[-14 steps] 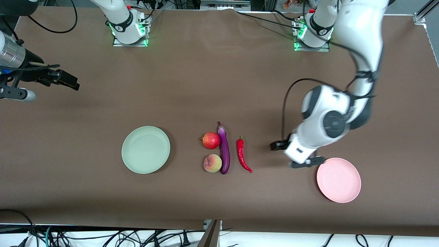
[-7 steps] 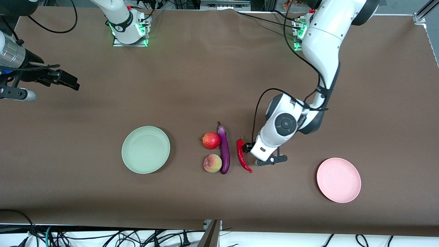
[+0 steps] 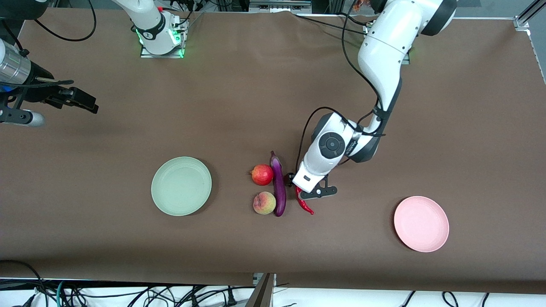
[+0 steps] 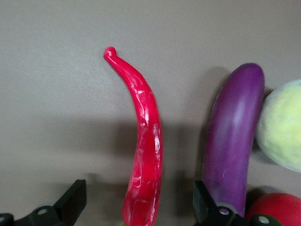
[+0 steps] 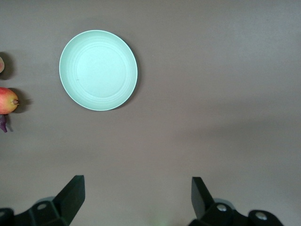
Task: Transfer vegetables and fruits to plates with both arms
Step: 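Reach the left gripper to the red chili pepper and grasp it, then place the chili on the pink plate while the right gripper grasps the pomegranate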
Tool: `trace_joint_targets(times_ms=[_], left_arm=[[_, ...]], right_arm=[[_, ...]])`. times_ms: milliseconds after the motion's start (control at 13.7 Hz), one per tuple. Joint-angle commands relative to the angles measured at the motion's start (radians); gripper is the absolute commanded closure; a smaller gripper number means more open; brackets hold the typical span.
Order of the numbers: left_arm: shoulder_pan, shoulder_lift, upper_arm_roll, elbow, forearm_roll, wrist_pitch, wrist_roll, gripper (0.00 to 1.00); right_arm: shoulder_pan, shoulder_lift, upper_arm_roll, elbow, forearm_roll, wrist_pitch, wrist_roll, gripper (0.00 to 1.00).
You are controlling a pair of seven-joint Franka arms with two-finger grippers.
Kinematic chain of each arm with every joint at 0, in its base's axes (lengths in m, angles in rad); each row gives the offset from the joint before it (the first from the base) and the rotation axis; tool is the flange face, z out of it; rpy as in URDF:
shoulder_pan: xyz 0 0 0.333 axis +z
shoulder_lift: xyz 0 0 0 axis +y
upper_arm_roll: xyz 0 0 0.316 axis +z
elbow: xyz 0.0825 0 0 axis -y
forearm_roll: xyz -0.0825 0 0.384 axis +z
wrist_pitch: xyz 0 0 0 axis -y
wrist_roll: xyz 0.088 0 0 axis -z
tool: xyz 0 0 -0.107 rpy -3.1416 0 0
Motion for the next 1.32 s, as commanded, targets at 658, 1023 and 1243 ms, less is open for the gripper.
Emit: trace_joint_targets(times_ms=[658,1023,1243], left_arm=[[-0.004,0.000,0.076,0.036,0.103,0.017,0.030,1.00],[0.143,-0.077,0.104,0.041,0.101,-0.064,0.344,1.00],[0.241,-0.094,0.106,0.041,0.094,-0.110,0.570,1.00]], right_arm=[[0.007,0.077,0.003,0.002,0.015,0.022,-0.016,0.00],[0.048,0.185,0.009,0.007,0.021,0.029,-0.013,0.00],[0.103,0.226,0.017,0.005,0.070,0.133,0.024,0.00]])
